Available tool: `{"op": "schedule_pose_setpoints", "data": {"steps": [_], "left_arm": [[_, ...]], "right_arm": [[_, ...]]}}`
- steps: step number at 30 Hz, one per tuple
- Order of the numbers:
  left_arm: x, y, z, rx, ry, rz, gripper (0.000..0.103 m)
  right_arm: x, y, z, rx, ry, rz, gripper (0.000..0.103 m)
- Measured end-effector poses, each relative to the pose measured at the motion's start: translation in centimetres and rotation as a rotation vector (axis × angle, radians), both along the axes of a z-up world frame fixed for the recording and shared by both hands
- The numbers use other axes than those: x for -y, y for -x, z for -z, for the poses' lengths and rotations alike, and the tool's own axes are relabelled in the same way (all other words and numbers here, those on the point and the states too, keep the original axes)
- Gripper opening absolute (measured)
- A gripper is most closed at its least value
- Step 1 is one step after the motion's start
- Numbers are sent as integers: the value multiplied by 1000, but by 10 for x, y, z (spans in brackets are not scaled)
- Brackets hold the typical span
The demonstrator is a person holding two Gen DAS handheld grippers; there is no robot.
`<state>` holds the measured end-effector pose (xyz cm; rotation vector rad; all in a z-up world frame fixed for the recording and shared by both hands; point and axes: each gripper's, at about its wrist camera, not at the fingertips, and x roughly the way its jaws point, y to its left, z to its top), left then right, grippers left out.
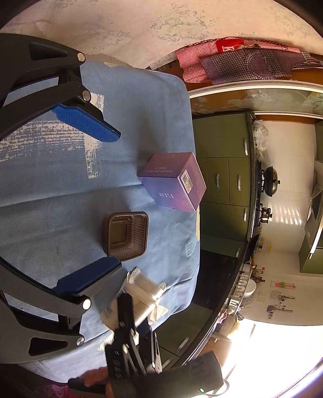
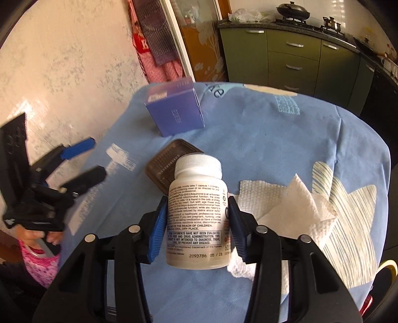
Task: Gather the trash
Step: 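Carry the pill bottle over the bin and open the right tool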
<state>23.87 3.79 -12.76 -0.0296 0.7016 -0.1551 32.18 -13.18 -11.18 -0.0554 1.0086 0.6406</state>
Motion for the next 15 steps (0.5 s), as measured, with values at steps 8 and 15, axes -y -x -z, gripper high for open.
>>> {"op": "schedule_pose_setpoints", "data": {"steps": [8, 15], "left_arm": [[6, -3, 6, -15, -16, 13, 92], [13, -3, 9, -20, -27, 33, 92]], "right_arm": [[61, 34, -37, 113, 8, 145, 45], [198, 69, -22, 89, 138, 548, 45]]}}
